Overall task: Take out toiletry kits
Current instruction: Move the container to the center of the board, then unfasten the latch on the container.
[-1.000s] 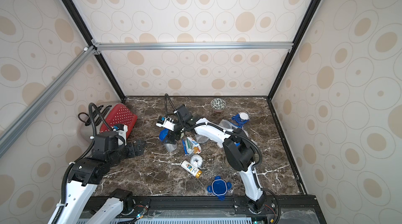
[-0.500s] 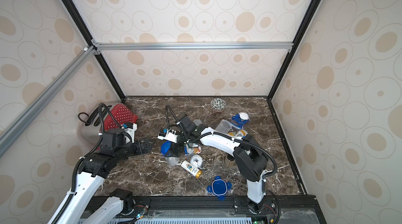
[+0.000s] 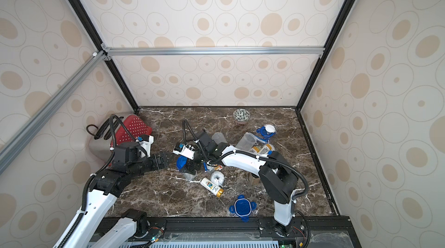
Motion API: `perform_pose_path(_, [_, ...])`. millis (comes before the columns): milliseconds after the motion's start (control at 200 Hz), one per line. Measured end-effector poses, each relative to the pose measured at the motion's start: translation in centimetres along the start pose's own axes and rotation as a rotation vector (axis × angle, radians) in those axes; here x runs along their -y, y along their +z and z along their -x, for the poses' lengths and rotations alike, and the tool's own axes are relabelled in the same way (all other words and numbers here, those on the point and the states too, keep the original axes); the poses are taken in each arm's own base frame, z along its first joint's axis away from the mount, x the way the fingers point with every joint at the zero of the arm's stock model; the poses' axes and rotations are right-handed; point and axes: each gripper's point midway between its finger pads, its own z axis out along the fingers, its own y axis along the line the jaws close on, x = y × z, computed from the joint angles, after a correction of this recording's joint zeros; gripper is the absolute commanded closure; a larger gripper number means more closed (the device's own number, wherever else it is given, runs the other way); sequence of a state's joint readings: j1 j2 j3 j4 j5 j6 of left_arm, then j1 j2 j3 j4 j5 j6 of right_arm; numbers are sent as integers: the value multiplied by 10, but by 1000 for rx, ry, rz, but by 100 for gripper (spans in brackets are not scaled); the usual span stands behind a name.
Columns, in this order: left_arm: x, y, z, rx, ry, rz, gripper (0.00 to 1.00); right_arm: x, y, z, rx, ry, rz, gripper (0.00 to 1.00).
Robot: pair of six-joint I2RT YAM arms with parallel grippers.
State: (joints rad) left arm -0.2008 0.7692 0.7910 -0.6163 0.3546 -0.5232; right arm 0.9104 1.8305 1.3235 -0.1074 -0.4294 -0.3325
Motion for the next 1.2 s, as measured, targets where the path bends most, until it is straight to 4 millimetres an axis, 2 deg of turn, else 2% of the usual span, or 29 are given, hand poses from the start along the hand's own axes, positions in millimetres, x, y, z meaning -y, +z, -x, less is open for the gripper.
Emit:
perform_pose_path(140, [7,0,1,-3,-9,-41,18,3,-5,7,29,7,-23,0])
perform_pose_path(265, [20,0,3,-4,-21,-112,26,3,-20,23,76,-7,-51,0])
perform_pose_path(396, [36,-1,5,-8,-42,-197,43,-2,-50,41,134,-33,-77,0])
perform_pose_path(466, [44,-1,5,-14,-60,-251,52,-5,-64,43,161,-39,-90,0])
perform_pose_path(556, [51,5,-1,-32,-101,-321,61,-3,-81,33,186,-7,-114,0])
perform_pose_path(651, [53,15,-10,-59,-152,-373,70,3,-91,10,192,64,-142,2])
perform_pose_path(791, [58,34,-16,-98,-213,-426,84,0,-90,-28,162,161,-144,4])
perform_pose_path(896, [65,55,-22,-140,-233,-452,88,-7,-86,-48,144,204,-134,5])
perform_pose_path(1047, [67,76,-32,-177,-259,-464,97,-12,-88,-56,143,231,-131,6])
perform_pose_path(1202, [60,90,-40,-182,-286,-467,100,-12,-89,-52,161,231,-128,8])
